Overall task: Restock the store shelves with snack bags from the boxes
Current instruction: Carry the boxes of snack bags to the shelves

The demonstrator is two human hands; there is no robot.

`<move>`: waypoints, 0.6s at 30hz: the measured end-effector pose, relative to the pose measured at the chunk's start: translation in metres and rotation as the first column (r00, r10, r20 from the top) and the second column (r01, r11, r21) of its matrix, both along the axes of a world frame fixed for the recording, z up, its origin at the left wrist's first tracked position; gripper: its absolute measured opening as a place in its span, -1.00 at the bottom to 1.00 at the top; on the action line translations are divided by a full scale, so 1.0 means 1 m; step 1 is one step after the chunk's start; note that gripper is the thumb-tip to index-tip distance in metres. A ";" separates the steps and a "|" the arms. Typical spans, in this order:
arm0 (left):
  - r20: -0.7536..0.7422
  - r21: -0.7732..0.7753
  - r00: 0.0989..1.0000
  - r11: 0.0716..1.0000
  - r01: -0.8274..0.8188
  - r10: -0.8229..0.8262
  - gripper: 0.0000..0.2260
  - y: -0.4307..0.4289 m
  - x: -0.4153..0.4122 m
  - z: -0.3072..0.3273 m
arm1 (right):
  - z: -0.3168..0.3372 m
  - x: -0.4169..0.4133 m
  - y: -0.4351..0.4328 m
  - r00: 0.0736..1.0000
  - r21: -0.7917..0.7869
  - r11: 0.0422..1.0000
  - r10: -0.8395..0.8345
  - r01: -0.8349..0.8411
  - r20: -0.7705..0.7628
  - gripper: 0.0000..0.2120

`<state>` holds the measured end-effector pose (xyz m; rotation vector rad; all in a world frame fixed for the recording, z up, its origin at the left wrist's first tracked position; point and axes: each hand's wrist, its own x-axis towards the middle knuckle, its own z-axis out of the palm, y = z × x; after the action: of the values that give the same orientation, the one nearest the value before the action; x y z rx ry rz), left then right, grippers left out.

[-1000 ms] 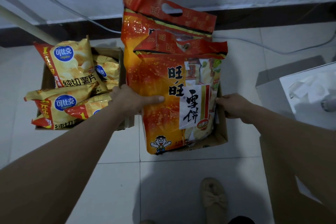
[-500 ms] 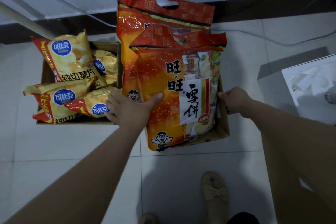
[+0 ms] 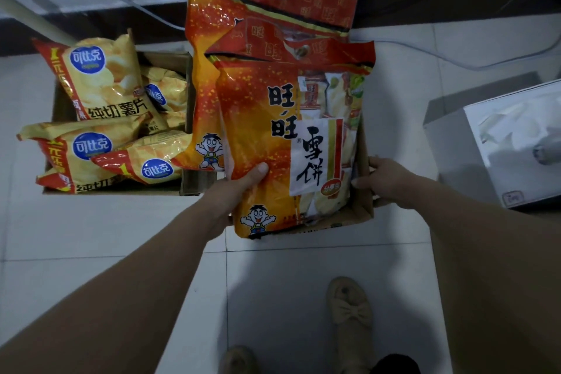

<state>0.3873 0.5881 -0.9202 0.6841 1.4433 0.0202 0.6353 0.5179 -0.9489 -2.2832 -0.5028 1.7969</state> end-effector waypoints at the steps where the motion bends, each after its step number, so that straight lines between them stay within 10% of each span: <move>1: 0.011 0.003 1.000 1.000 -0.003 0.003 -0.09 0.000 -0.001 -0.006 | -0.002 -0.001 -0.001 1.000 -0.009 1.000 0.017 -0.017 -0.003 -0.51; 13: 0.126 0.113 0.990 0.990 -0.083 0.069 -0.60 0.008 0.000 0.005 | 0.010 -0.013 -0.003 0.988 0.233 0.972 -0.045 0.009 0.151 -0.80; 18: 0.131 0.169 0.980 0.970 -0.172 0.151 -0.42 0.016 0.003 0.031 | 0.035 -0.019 0.005 0.924 0.305 0.945 -0.006 -0.120 0.382 -0.82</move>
<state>0.3905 0.6040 -0.8892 0.6980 1.3913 0.3165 0.6158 0.5231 -0.9138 -2.3928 -0.8664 1.1749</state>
